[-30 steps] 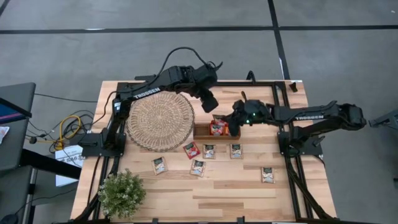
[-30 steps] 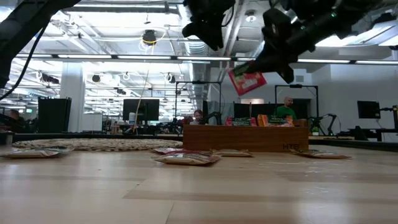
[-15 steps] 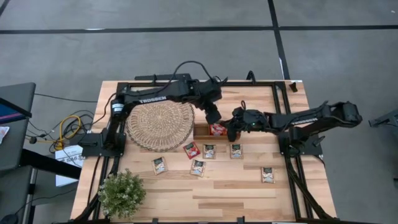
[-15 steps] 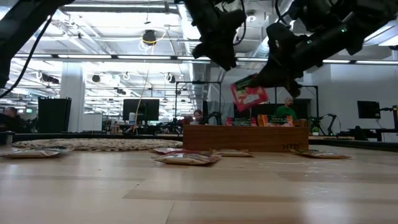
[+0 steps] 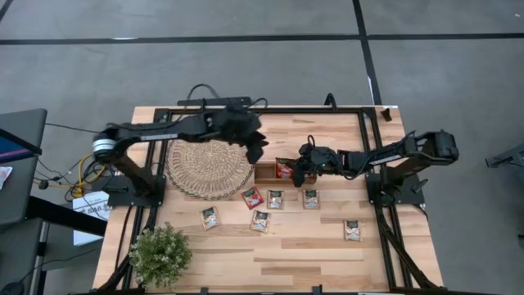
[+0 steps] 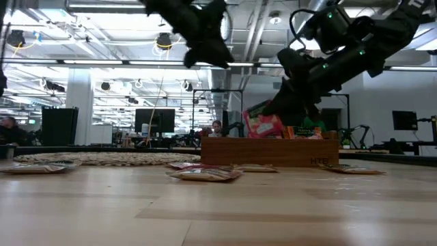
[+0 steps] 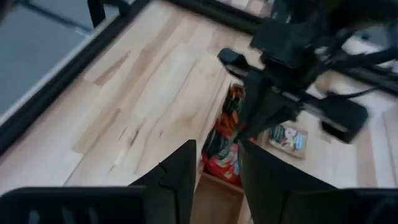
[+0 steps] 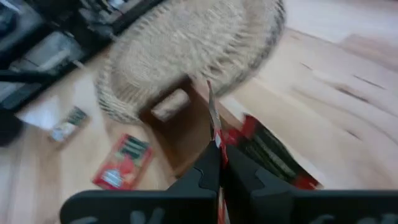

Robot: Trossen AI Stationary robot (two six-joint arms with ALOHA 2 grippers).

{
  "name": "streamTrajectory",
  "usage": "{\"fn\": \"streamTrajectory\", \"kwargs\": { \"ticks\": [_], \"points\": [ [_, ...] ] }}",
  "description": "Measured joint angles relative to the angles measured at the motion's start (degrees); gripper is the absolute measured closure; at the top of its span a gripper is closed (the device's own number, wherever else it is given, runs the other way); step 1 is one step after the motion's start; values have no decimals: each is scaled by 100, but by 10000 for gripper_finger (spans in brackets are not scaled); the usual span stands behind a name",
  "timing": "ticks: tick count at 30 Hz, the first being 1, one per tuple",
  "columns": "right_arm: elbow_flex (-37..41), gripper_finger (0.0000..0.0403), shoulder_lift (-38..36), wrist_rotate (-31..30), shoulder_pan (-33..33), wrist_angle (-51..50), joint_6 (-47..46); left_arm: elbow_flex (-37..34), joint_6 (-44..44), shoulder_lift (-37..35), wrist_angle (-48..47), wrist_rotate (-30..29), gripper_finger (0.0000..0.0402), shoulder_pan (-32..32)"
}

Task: Pick & Place Tea
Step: Put the red tea bag into the middle section of the wooden organizer

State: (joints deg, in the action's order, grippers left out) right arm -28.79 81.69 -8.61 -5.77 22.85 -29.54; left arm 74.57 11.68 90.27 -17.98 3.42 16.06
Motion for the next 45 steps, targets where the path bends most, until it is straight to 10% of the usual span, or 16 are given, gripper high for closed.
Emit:
{"fn": "streamTrajectory", "kwargs": {
  "ticks": [18,45],
  "points": [
    [-1,403,422,-593,126,15,-151,-2780,301,-1786,2366,287,292,82],
    [-3,286,418,-650,113,-152,-146,-2866,59,-1841,2452,701,291,82]
  ]
}}
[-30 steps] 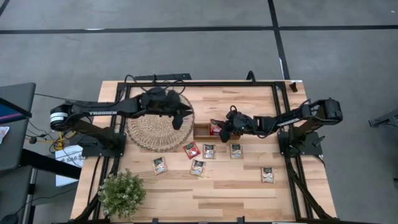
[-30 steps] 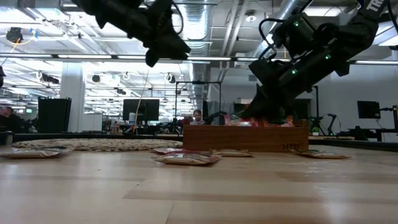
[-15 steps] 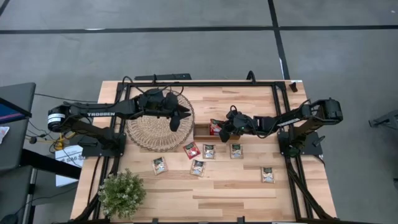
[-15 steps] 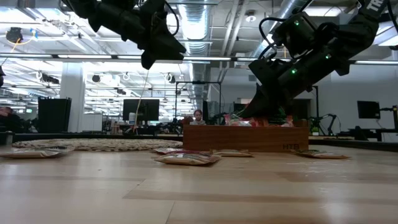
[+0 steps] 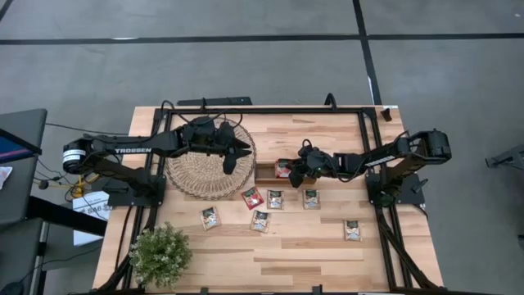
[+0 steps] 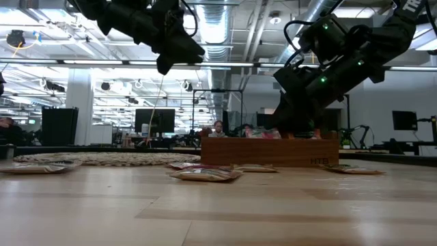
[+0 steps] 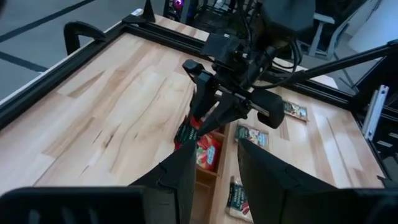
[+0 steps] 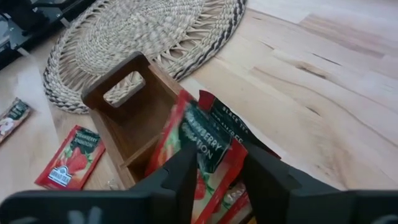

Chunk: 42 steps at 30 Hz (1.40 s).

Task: Pick & Place Tea
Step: Put the red tea bag into the middle section of the wooden organizer

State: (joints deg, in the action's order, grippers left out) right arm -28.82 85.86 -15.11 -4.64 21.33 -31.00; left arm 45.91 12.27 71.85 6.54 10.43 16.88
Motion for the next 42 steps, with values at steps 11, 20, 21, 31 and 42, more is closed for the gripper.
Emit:
{"fn": "streamTrajectory", "kwargs": {
  "ticks": [11,20,21,31,42],
  "points": [
    [-8,291,-4,1,0,9,1,0,2,2,0,158,291,-2],
    [-37,297,-609,29,10,-184,328,2,7,4,-104,160,291,-2],
    [-37,297,-713,89,30,-201,414,2,9,4,-106,161,291,-2],
    [-1059,297,-1316,131,455,-2060,1125,-593,684,7,282,769,291,-117],
    [-1398,297,-2738,-660,577,-4192,1097,-872,1607,33,62,1236,291,-199]
  ]
}}
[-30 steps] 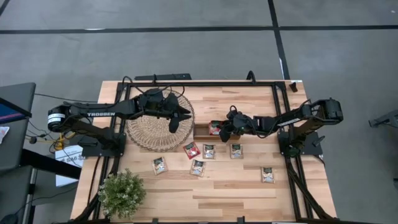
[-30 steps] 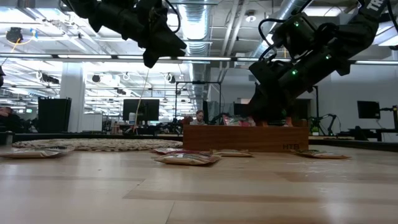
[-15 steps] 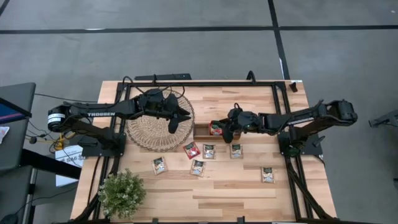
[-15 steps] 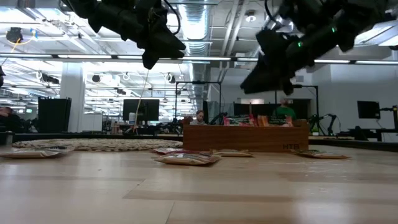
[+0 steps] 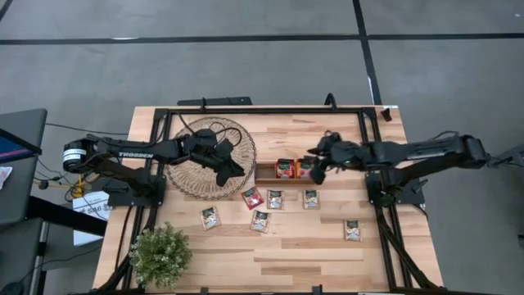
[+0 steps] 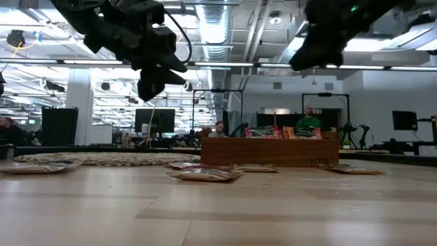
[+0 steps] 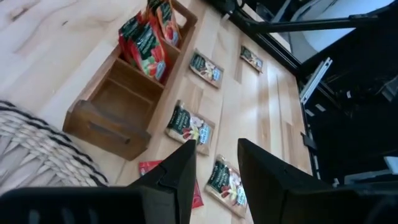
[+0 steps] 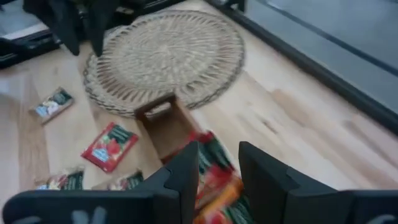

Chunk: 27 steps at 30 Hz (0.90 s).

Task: Pick & Place Tea
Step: Put the red tea bag into the middle section of the wooden organizer

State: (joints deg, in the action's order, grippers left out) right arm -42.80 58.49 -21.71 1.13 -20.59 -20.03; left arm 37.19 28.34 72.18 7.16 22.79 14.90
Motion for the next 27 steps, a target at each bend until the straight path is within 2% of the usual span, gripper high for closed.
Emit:
{"fn": "streamTrajectory", "kwargs": {
  "ticks": [6,10,18,23,27],
  "points": [
    [4,297,-1201,-234,24,-1208,-524,-2,71,4,-330,40,291,0],
    [243,297,-1854,-759,308,-1555,-1038,-2,107,4,-600,-8,291,-91],
    [1138,297,-3182,-1452,1336,-1389,-1864,70,549,74,-974,-295,291,-384],
    [1814,294,-3858,-2200,2023,-545,-1854,633,550,742,-1401,-313,291,-543],
    [2207,294,-4222,-2232,2479,-47,-1759,1132,428,1427,-1961,-378,291,-664]
  ]
}}
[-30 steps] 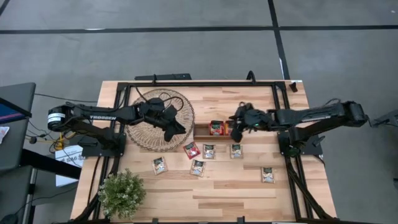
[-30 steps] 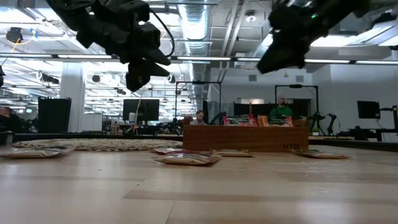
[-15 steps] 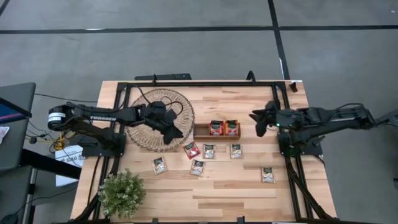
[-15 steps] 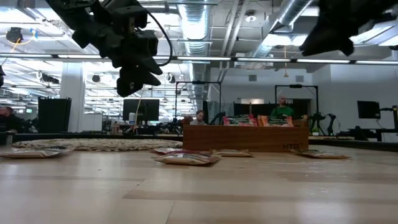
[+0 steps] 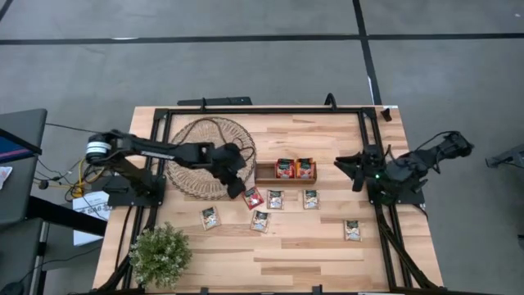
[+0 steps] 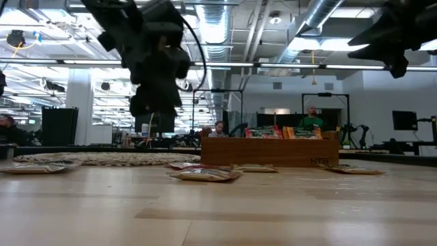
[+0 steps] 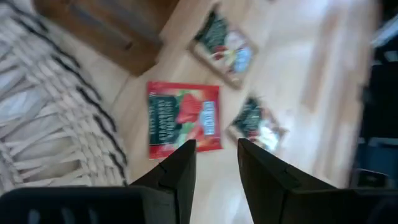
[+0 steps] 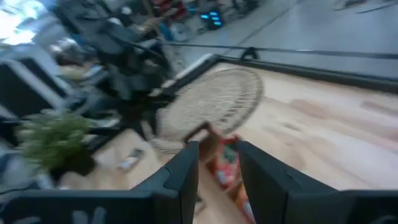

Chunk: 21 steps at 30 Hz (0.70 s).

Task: Pick & Place Tea
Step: Put the red tea bag into the middle section of the wooden organizer

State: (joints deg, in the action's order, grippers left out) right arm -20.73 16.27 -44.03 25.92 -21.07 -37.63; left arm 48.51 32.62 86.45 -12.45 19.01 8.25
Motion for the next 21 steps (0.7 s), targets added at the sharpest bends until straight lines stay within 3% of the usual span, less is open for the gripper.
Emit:
{"fn": "streamTrajectory", "kwargs": {
  "ticks": [12,16,21],
  "points": [
    [131,294,-322,-337,508,106,13,268,590,879,-245,-111,291,-304],
    [132,294,-324,-387,509,103,17,797,434,1156,-417,-584,291,-495],
    [134,294,-324,-392,509,99,52,1687,149,1647,-1277,-1285,291,-602]
  ]
}}
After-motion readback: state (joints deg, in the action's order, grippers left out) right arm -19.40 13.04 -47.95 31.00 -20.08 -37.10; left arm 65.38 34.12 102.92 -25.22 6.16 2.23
